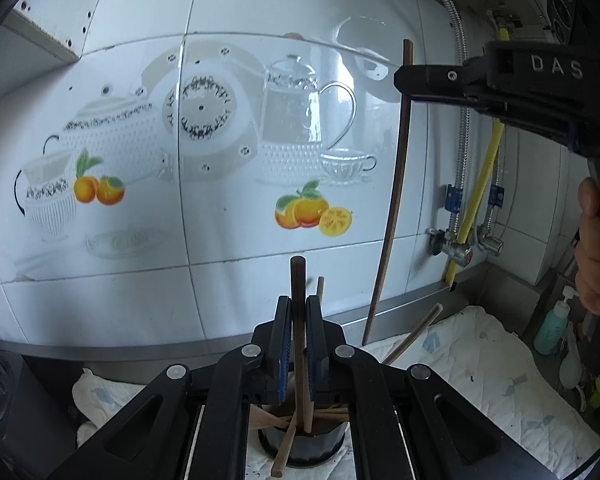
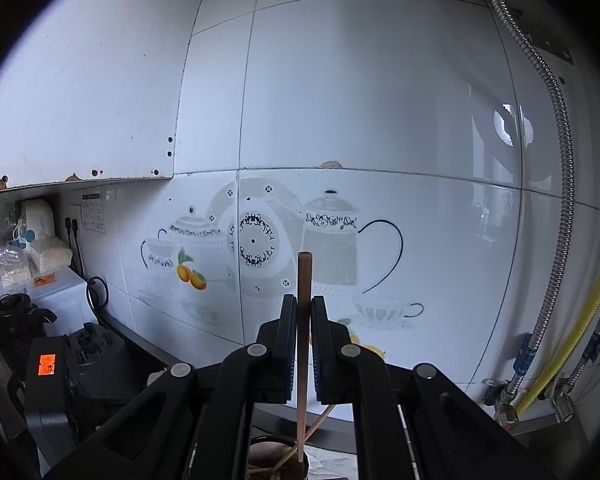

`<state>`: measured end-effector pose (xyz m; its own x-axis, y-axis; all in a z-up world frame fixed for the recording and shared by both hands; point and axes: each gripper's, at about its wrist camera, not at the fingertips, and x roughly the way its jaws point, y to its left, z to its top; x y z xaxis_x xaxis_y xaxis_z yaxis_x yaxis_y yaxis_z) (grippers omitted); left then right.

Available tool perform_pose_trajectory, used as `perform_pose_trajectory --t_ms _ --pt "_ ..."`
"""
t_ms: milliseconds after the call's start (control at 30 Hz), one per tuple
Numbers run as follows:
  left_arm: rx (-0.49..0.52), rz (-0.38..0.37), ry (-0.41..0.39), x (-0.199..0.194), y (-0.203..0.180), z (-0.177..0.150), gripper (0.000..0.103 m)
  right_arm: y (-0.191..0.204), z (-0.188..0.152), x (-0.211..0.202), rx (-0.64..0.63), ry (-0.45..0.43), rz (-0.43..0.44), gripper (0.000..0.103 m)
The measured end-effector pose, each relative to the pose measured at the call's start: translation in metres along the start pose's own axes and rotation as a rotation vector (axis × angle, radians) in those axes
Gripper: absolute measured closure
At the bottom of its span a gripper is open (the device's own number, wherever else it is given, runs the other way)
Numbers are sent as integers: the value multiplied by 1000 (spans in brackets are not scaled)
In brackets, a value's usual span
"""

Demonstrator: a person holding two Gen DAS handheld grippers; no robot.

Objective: Organize utensils
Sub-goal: 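Lower both chopsticks into the holder and open both tools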

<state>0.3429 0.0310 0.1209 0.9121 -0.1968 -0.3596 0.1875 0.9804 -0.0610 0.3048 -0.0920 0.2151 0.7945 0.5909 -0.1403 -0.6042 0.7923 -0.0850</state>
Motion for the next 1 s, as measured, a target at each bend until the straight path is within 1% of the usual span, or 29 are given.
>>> perform_pose_trajectory --t_ms 100,267,367,567,667,733,833,900,967,1000 --pt "-15 -9 0 0 4 -1 96 1 -13 10 13 26 9 94" --pt "-12 -6 2 0 4 -2 96 0 -37 30 63 85 28 94" --pt "-17 -5 0 0 5 -1 96 -1 -50 39 85 105 30 94" --pt "-28 -15 7 0 7 0 95 -4 -72 52 82 177 21 94" --pt "-32 -12 16 0 7 1 94 -7 -77 52 96 197 33 94" --pt "-36 -13 24 0 7 1 92 -7 -78 51 88 205 34 94" --pt "-42 -12 32 -3 6 3 90 -6 -77 44 82 200 25 93" --pt "-41 -7 35 -7 4 4 89 -6 -75 40 83 199 22 91" --pt "-39 -3 35 -15 3 5 87 -6 -72 31 77 195 13 89" --pt "-36 1 34 -19 2 6 82 -5 -71 28 73 191 8 88"
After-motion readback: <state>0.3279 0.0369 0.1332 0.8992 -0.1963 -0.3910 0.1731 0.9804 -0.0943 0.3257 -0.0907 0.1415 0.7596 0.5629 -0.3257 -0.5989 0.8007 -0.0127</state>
